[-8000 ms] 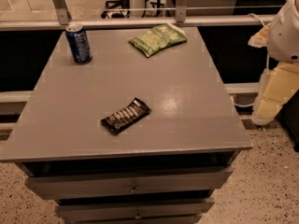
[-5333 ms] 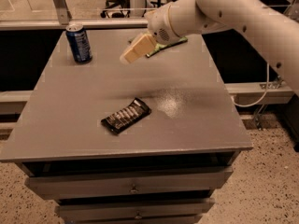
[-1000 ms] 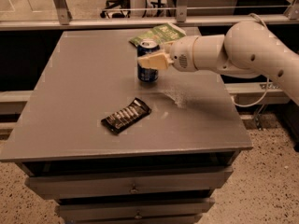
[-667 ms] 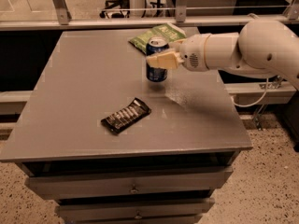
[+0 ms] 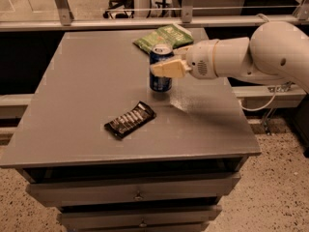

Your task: Move pepsi can near rxbar chocolate

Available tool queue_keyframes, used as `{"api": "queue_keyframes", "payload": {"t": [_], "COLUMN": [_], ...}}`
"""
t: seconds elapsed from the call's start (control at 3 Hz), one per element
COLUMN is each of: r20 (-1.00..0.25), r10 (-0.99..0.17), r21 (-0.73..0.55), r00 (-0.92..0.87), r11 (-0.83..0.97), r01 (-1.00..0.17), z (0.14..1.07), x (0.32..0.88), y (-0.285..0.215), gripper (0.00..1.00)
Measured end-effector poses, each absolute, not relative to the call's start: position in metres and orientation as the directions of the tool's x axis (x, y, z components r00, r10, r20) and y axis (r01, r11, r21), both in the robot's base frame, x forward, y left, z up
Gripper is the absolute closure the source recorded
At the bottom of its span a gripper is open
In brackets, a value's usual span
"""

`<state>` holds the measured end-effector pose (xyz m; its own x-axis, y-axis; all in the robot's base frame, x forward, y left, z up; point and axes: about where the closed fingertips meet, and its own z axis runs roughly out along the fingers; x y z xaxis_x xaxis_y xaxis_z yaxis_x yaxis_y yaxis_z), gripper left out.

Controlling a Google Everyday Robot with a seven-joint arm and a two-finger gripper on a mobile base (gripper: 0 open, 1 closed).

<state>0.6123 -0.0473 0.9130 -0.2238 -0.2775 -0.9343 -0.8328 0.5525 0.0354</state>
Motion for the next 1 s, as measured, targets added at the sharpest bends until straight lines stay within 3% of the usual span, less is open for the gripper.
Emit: {"api": "queue_keyframes", "payload": {"t": [1.0], "r20": [-0.923], "r10": [-0.305], "r21": [0.063], "r00": [-0.237], "r11": [0.488], "r01": [-0.871], "z": [0.893], "x": [0.606], "y": [-0.019], "gripper": [0.31]}}
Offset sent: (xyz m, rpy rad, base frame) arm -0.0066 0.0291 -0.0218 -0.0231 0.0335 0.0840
